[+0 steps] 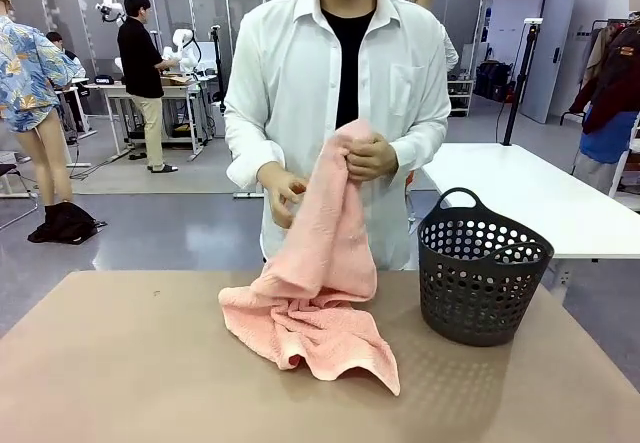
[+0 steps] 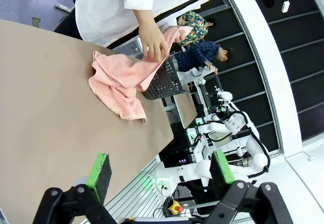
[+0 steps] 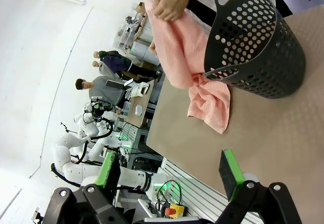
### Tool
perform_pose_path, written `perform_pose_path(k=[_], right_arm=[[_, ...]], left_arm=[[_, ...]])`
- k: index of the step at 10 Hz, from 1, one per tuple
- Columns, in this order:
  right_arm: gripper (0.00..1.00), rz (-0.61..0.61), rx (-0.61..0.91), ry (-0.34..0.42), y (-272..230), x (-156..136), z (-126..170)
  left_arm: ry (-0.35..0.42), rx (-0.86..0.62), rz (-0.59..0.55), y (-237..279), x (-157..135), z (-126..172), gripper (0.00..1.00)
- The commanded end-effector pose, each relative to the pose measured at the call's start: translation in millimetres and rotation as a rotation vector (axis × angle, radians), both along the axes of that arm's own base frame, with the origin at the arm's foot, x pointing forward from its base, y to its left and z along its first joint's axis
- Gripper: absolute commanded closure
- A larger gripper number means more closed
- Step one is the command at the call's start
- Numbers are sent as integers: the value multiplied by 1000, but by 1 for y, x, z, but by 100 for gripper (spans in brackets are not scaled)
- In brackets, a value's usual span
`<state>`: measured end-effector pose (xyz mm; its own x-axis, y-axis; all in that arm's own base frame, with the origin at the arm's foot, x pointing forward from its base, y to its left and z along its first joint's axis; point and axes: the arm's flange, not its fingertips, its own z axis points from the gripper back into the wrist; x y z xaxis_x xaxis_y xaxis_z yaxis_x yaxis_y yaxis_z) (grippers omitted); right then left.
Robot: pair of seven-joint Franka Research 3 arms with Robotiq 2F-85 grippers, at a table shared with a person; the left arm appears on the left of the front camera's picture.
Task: Fold the towel.
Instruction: Grab the top end of the 100 cm Hotel Towel extended by the human.
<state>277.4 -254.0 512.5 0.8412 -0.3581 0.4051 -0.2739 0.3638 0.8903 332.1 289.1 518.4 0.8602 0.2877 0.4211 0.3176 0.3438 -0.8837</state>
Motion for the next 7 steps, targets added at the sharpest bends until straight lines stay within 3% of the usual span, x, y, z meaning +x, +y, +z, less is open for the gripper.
perform_pose_path(k=[1,7], right_arm=[[0,3,8,-2,0,0,2],[0,3,8,-2,0,0,2]], left_arm=[[1,1,4,0,0,1,0],[1,1,4,0,0,1,0]])
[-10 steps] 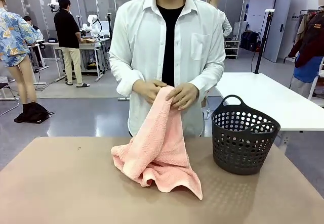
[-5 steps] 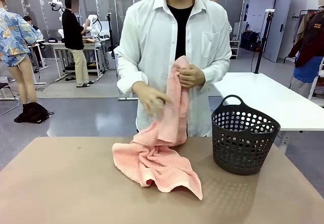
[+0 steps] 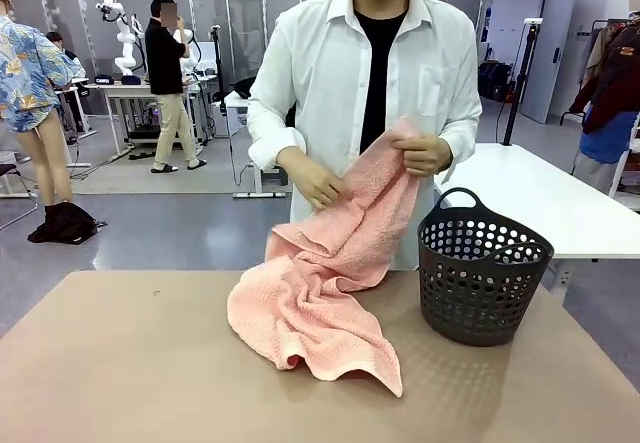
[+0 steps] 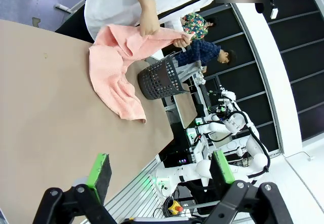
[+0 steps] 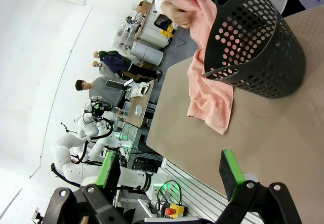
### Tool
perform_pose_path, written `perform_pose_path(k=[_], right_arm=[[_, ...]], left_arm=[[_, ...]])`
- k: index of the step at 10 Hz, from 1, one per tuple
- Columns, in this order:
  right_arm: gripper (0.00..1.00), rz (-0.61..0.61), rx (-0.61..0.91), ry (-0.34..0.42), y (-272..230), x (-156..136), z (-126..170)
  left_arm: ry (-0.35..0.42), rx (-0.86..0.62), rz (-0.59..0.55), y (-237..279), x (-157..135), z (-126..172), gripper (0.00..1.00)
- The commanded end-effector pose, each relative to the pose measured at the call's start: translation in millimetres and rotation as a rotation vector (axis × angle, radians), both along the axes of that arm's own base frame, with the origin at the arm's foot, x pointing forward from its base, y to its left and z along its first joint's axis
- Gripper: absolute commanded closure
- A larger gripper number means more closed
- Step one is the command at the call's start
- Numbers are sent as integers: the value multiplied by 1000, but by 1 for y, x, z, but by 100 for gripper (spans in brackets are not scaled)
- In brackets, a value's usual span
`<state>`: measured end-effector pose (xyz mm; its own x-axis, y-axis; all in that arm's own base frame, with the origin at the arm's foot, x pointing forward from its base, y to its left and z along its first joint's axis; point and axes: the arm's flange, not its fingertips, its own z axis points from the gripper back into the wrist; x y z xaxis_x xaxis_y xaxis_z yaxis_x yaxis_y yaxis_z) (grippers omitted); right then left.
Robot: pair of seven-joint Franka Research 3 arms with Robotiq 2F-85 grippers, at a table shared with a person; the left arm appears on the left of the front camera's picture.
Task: Fold the towel.
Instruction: Grab the top end of the 100 cm Hotel Towel extended by the human.
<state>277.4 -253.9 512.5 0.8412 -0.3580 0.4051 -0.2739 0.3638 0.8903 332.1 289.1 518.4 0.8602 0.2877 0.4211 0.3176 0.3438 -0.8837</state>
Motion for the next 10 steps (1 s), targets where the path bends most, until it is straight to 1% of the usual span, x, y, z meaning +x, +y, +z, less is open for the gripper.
perform_pose_path(k=[1,10], right_arm=[[0,3,8,-2,0,0,2],[0,3,8,-2,0,0,2]], left_arm=[[1,1,4,0,0,1,0],[1,1,4,0,0,1,0]])
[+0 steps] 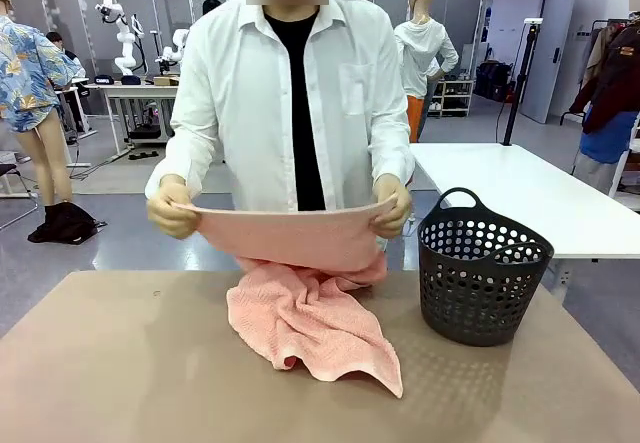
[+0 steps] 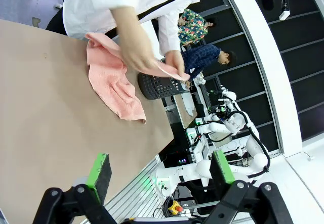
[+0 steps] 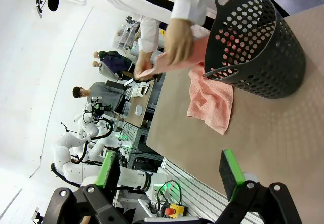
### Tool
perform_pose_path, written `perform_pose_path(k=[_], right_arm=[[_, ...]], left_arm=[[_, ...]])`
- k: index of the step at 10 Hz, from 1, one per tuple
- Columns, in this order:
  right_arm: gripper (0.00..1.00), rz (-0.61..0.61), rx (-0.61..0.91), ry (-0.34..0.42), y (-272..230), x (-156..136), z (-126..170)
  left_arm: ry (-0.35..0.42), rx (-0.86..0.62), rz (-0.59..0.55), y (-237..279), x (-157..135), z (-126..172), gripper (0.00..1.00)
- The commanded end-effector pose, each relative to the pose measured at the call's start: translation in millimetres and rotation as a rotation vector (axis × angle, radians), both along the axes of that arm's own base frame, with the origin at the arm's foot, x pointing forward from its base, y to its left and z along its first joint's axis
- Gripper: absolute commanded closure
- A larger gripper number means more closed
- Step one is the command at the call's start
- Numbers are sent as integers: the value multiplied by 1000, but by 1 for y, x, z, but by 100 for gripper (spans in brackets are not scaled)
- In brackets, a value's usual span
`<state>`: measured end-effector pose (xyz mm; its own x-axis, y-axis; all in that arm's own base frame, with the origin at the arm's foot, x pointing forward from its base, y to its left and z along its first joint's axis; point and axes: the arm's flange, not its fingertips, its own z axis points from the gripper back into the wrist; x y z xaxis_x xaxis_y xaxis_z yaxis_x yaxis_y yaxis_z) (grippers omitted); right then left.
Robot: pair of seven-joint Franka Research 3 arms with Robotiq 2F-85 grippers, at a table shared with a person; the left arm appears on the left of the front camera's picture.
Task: Fold the towel.
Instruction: Grab the top end of the 100 cm Hotel Towel extended by the human.
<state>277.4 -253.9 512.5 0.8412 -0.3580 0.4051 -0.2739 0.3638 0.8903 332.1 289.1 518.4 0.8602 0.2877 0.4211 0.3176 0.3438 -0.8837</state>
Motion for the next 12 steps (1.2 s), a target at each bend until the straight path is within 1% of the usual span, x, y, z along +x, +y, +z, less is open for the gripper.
perform_pose_path(k=[1,12], right_arm=[[0,3,8,-2,0,0,2],[0,3,8,-2,0,0,2]], left_arm=[[1,1,4,0,0,1,0],[1,1,4,0,0,1,0]])
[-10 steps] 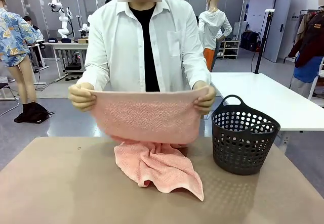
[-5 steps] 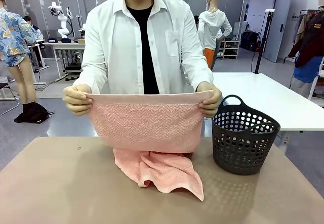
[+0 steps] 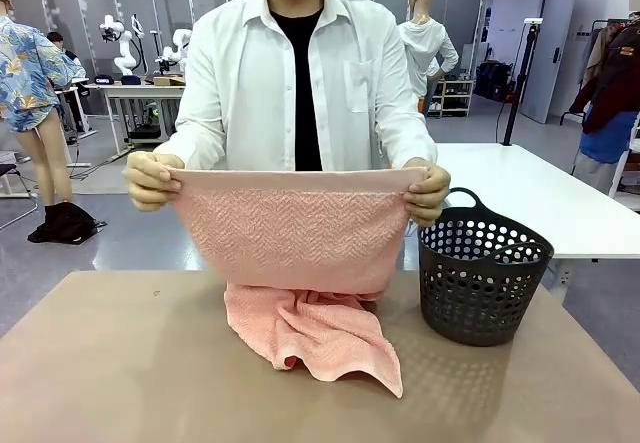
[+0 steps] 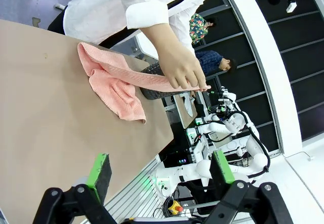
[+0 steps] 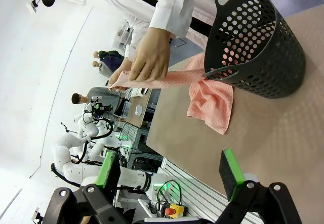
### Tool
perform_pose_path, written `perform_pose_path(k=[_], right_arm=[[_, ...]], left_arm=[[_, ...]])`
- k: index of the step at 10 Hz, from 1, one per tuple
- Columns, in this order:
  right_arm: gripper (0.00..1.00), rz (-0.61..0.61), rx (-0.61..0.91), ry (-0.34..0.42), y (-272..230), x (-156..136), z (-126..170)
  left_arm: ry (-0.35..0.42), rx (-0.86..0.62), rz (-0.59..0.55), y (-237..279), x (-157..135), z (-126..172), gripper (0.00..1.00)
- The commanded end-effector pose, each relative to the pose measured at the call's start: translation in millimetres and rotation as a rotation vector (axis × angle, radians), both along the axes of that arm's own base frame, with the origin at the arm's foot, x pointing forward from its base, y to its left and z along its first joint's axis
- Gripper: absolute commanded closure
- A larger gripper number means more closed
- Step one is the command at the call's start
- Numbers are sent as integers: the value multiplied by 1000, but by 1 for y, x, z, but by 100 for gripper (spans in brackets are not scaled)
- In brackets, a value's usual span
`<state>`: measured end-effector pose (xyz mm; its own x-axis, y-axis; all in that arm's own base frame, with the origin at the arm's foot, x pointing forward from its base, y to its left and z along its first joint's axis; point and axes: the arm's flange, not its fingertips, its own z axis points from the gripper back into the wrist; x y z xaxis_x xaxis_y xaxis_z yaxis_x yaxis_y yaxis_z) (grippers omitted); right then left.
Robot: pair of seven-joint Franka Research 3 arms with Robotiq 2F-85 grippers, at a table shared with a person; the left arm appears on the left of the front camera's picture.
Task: Fold the towel.
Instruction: Grab the top end of the 100 cm Hotel Towel extended by the human.
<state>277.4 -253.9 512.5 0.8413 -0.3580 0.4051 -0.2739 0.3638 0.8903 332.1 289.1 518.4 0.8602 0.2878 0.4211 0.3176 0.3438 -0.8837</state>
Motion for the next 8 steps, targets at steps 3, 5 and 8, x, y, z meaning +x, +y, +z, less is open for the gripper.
perform_pose_path(k=[3,5,8], right_arm=[[0,15,-5,-51,0,-1,7],[0,62,-96,-151,-5,0,35],[0,178,-393,-378,14,-2,107]], left_arm=[[-42,42,-62,-3,3,3,0],[-70,200,-113,-4,10,20,0],[-256,559,-244,-26,7,89,0]])
